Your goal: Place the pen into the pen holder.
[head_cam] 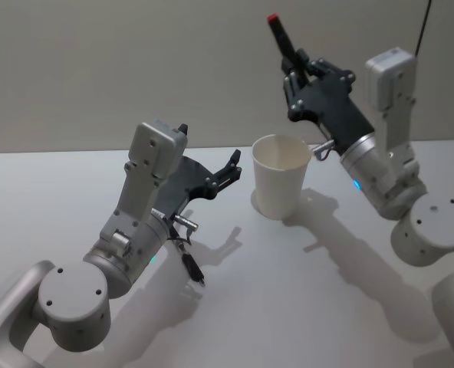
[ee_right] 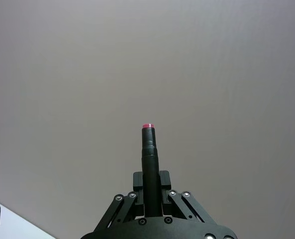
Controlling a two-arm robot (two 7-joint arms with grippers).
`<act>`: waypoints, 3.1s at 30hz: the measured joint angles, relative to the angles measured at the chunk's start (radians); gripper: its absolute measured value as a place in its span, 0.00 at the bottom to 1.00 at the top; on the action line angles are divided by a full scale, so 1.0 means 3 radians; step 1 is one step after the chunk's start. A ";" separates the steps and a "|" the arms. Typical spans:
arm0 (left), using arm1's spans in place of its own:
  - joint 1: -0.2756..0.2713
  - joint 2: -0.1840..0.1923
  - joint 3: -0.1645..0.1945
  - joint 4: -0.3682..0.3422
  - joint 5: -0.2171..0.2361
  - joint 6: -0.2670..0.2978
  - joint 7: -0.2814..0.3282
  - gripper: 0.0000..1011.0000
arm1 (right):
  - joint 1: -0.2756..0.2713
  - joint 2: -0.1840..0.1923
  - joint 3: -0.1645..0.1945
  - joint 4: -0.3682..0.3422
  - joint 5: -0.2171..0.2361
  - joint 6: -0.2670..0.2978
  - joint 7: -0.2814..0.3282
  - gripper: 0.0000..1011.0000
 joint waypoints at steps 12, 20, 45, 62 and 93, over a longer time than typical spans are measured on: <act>0.0000 0.0000 0.0000 0.0000 0.0000 0.0000 0.0000 0.99 | 0.0039 -0.0041 -0.0052 0.0223 -0.0084 -0.0179 0.0064 0.18; 0.0000 0.0000 0.0000 0.0000 0.0000 0.0000 0.0000 0.99 | 0.0040 -0.0060 -0.0082 0.0296 -0.0084 -0.0231 0.0092 0.18; 0.0000 0.0000 0.0000 0.0000 0.0000 0.0000 0.0000 0.99 | 0.0136 -0.0127 -0.0112 0.0693 0.0076 -0.0462 0.0182 0.18; 0.0000 0.0000 0.0000 0.0000 0.0000 0.0000 0.0000 0.99 | 0.0205 -0.0160 -0.0118 0.0889 0.0150 -0.0575 0.0229 0.18; 0.0000 0.0000 0.0000 0.0000 0.0000 0.0000 0.0000 0.99 | 0.0269 -0.0181 -0.0111 0.1041 0.0118 -0.0614 0.0167 0.77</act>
